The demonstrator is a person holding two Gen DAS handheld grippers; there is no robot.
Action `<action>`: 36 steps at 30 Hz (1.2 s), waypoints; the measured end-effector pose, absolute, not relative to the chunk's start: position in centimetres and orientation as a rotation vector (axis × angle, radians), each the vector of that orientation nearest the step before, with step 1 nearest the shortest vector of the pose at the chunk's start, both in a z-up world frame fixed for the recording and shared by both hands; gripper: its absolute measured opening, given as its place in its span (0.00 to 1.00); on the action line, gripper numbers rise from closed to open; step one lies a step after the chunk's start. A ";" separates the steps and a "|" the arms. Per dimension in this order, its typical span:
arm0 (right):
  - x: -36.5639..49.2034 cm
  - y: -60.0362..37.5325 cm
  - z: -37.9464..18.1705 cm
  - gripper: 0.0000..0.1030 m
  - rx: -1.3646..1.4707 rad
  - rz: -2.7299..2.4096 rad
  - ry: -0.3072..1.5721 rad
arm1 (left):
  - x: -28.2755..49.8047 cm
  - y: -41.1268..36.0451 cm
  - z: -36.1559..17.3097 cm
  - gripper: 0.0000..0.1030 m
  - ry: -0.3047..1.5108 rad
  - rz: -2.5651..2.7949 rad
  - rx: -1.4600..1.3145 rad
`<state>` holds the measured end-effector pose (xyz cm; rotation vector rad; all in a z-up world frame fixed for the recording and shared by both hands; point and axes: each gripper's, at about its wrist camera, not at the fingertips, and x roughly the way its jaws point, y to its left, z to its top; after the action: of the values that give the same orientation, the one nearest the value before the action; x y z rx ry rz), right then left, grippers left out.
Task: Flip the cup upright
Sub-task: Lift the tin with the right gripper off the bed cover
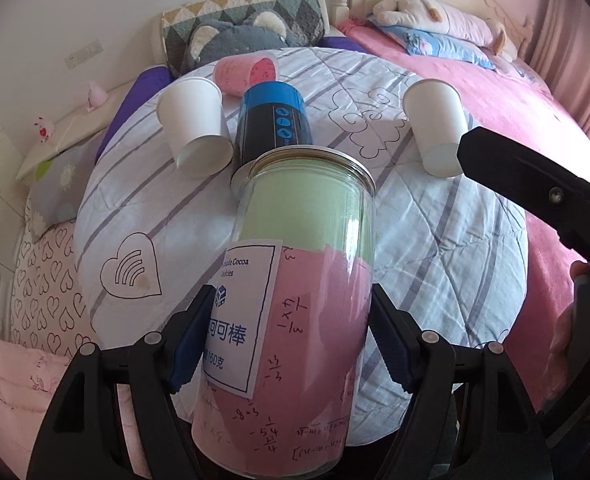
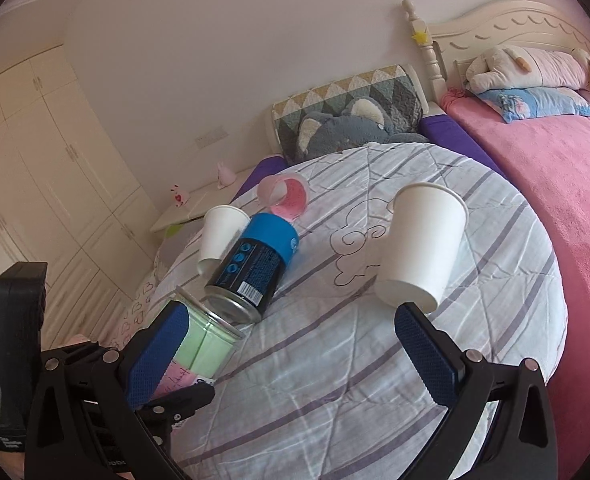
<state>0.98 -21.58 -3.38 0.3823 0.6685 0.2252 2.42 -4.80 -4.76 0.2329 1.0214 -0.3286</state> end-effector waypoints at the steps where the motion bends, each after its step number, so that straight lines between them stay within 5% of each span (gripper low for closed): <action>1: 1.0 -21.3 -3.3 1.00 0.380 0.224 0.675 | 2.5 -4.7 -5.1 0.74 1.025 -0.329 0.227; 36: 6.2 -13.9 -8.5 1.00 0.640 0.349 1.074 | 1.0 1.7 -4.9 0.89 1.046 -0.473 0.065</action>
<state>6.19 -13.88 -8.53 0.6401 1.0737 0.3494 0.99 1.70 -4.93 0.0645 1.0458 -0.4729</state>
